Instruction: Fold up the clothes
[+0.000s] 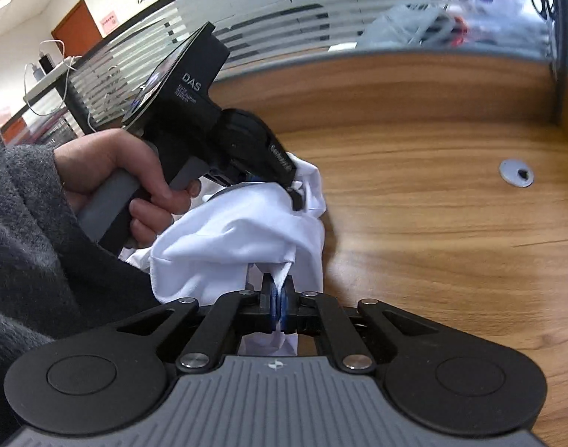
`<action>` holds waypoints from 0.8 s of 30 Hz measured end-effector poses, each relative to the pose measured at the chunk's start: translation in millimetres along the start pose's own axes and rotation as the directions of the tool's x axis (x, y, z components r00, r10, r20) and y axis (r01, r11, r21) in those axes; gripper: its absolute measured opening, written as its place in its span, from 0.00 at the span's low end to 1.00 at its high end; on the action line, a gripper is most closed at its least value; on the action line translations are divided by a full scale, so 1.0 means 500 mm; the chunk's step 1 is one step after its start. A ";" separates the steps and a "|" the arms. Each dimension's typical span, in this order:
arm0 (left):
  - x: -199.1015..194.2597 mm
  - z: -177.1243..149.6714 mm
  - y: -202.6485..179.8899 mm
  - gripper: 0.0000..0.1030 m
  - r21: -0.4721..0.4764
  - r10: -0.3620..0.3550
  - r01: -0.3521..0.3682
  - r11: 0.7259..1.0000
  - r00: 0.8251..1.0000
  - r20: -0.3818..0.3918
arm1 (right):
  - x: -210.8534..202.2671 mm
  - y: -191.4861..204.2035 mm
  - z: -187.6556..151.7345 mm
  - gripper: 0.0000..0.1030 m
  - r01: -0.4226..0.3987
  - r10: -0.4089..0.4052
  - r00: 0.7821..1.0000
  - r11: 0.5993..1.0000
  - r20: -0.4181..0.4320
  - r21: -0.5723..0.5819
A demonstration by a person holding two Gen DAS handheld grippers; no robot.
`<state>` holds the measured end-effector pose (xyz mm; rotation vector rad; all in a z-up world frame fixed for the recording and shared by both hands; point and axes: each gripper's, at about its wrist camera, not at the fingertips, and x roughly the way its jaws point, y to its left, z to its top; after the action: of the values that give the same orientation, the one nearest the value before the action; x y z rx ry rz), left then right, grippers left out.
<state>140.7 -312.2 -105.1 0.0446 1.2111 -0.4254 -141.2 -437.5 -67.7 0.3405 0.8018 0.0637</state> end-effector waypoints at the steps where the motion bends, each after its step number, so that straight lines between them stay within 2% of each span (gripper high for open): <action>1: -0.008 -0.002 -0.001 0.08 0.002 0.014 -0.014 1.000 1.000 0.023 | -0.005 0.004 -0.001 0.02 0.019 -0.019 1.000 1.000 0.005 -0.004; 5: -0.035 -0.001 0.009 0.07 -0.025 0.062 -0.060 0.998 0.993 0.103 | -0.034 0.014 -0.005 0.02 0.117 -0.117 0.992 0.993 0.039 0.006; 7: -0.045 0.000 0.019 0.07 -0.048 0.075 -0.070 0.996 0.989 0.127 | -0.058 0.008 -0.008 0.02 0.185 -0.186 0.980 0.982 0.066 0.023; 11: -0.063 0.005 0.036 0.07 -0.065 0.125 -0.115 0.991 0.974 0.190 | -0.104 -0.008 -0.015 0.01 0.325 -0.332 0.936 0.943 0.115 0.072; 14: -0.065 0.009 0.047 0.07 -0.081 0.111 -0.098 0.992 0.976 0.187 | -0.141 -0.045 -0.029 0.01 0.397 -0.416 0.900 0.905 0.128 0.151; 16: -0.066 0.009 0.041 0.06 -0.063 0.135 -0.125 0.990 0.969 0.207 | -0.166 -0.060 -0.042 0.01 0.461 -0.484 0.865 0.871 0.134 0.170; 18: -0.065 0.010 0.039 0.06 -0.053 0.150 -0.141 0.989 0.964 0.222 | -0.195 -0.073 -0.053 0.01 0.537 -0.565 0.813 0.821 0.144 0.193; 20: -0.063 0.013 0.046 0.06 -0.055 0.159 -0.151 0.987 0.962 0.224 | -0.231 -0.101 -0.069 0.01 0.578 -0.620 0.772 0.776 0.140 0.252; 24: -0.061 0.021 0.072 0.07 -0.065 0.170 -0.159 0.985 0.959 0.227 | -0.308 -0.166 -0.110 0.01 0.671 -0.737 0.668 0.658 0.106 0.341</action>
<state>153.6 -272.6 -80.5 0.0542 0.9778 -0.2482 -293.7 -528.9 -23.0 0.2645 0.6560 -0.8382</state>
